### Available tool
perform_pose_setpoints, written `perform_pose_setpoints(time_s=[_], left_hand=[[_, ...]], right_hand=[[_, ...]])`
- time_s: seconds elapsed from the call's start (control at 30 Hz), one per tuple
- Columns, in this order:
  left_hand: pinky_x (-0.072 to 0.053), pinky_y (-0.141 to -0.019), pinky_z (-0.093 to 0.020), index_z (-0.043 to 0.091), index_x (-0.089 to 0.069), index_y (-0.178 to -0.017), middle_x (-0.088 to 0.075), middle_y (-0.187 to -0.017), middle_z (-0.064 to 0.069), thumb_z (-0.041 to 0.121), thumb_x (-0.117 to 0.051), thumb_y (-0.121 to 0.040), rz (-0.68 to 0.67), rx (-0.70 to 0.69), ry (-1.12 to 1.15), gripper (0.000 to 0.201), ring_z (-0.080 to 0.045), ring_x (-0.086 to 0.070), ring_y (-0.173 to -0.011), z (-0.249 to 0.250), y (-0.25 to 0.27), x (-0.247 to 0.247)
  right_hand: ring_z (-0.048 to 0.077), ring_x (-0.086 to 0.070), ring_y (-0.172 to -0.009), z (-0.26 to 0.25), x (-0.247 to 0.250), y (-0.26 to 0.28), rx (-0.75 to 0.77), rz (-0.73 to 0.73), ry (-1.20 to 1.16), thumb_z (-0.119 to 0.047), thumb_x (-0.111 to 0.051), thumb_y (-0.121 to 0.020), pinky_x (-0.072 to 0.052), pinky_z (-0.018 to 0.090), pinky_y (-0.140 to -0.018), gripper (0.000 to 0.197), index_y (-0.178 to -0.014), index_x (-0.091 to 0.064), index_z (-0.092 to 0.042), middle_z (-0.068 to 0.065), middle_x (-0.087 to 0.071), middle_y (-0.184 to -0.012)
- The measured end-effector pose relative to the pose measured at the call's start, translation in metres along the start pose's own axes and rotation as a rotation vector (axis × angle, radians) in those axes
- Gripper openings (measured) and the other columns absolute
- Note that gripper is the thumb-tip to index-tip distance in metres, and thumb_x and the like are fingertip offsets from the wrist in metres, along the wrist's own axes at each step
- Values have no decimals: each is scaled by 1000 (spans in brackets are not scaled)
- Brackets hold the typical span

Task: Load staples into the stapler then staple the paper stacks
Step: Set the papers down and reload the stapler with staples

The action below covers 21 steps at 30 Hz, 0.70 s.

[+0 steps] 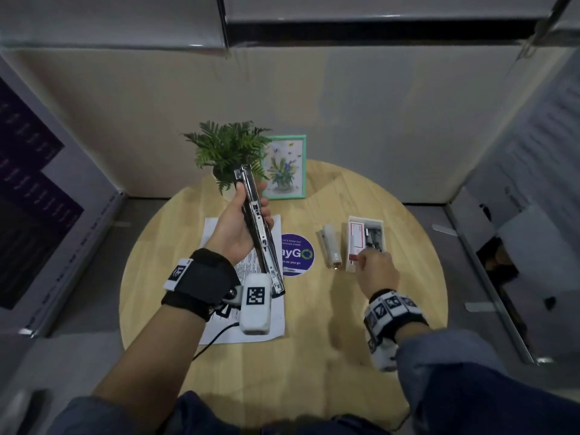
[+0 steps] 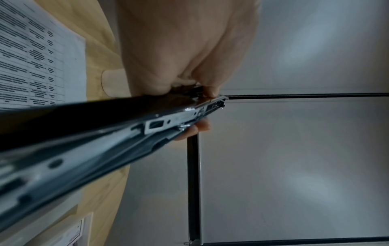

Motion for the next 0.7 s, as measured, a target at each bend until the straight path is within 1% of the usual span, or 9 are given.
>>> perform_pose_setpoints(time_s=[0.1, 0.17, 0.23, 0.33, 0.43, 0.5, 0.63, 0.7], left_hand=[[-45, -50, -15, 15, -57, -101, -44, -70, 4, 48, -29, -98, 19, 15, 5, 43, -3, -47, -47, -3, 0, 5], [-46, -50, -16, 15, -57, -102, -44, -70, 4, 48, -29, -98, 35, 22, 1, 43, -4, -47, -47, -4, -1, 10], [-46, -51, -16, 15, -58, -104, -45, -70, 4, 48, -30, -98, 57, 27, -1, 43, -4, -47, -48, -5, -3, 14], [-45, -51, -16, 15, -58, -104, -44, -70, 4, 48, -30, -98, 92, 39, -2, 44, -4, -46, -49, -7, -7, 19], [-46, -51, -17, 15, -57, -105, -45, -68, 4, 48, -30, -98, 107, 63, 1, 44, -5, -46, -48, -12, -11, 22], [-46, -51, -17, 14, -58, -105, -48, -67, 3, 48, -30, -98, 115, 85, 4, 44, -5, -47, -48, -16, -14, 23], [-48, -51, -17, 14, -59, -106, -53, -67, 2, 49, -31, -97, 107, 149, 19, 46, -6, -49, -48, -28, -19, 22], [-48, -51, -17, 13, -59, -107, -55, -66, 2, 49, -32, -97, 97, 172, 13, 46, -6, -50, -48, -34, -21, 19]], right_hand=[[32, -49, -111, 28, -3, -37, -88, -77, 155, -8, -51, -89, -47, 40, -83, 23, -107, -66, -7, 15, -62, -111], [31, -49, -112, 35, -7, -55, -70, -157, 294, -13, -55, -89, -46, 39, -86, 23, -109, -65, -7, 13, -62, -114], [29, -48, -114, 34, -10, -68, -22, -195, 417, -17, -56, -89, -45, 37, -87, 25, -111, -62, -6, 12, -60, -117], [28, -44, -118, 33, -13, -77, 4, -199, 533, -12, -50, -90, -44, 37, -91, 28, -117, -57, -7, 11, -52, -125], [28, -43, -120, 37, -18, -80, -4, -216, 585, -12, -47, -92, -43, 38, -93, 29, -119, -56, -8, 12, -47, -130], [29, -44, -119, 40, -19, -80, -1, -212, 586, -12, -48, -92, -44, 38, -92, 28, -118, -57, -8, 12, -48, -128], [27, -47, -115, 47, -19, -80, -1, -185, 571, -16, -55, -89, -45, 37, -88, 29, -117, -58, -10, 10, -52, -123], [28, -47, -114, 49, -18, -80, 11, -182, 562, -15, -54, -89, -45, 38, -88, 28, -116, -58, -10, 10, -52, -122]])
Point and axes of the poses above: each hand's wrist, its own y-axis away from the middle knuckle, its own x-axis out of the back of the hand, z = x × y, the point moved 5 cm from there along -y, towards the middle knuckle
